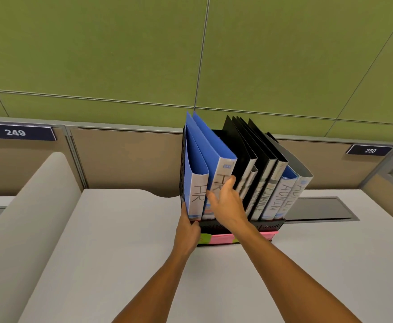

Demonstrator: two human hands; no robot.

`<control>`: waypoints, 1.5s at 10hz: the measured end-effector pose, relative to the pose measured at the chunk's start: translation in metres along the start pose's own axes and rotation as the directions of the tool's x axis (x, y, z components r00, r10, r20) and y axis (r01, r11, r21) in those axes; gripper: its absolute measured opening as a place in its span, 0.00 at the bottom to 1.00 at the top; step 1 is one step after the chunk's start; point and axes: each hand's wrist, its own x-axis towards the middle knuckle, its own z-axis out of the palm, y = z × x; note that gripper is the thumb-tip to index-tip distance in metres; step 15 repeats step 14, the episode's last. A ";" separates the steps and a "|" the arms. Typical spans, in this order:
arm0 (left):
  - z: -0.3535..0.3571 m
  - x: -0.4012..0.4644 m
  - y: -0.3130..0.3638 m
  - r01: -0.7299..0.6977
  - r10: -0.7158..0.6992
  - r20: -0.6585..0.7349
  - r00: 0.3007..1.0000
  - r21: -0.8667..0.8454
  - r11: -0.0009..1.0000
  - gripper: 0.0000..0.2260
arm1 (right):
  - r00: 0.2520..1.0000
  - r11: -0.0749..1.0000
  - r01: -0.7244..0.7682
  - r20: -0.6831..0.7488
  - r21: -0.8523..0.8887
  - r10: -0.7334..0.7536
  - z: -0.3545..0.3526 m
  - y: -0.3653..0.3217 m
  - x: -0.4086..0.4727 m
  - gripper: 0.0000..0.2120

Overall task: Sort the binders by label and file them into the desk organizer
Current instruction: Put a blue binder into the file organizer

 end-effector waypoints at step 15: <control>0.002 -0.091 0.019 -0.067 0.027 0.131 0.991 0.315 0.947 0.24 | 0.962 0.957 0.270 0.079 -0.109 -0.262 -0.045 0.054 -0.122 0.29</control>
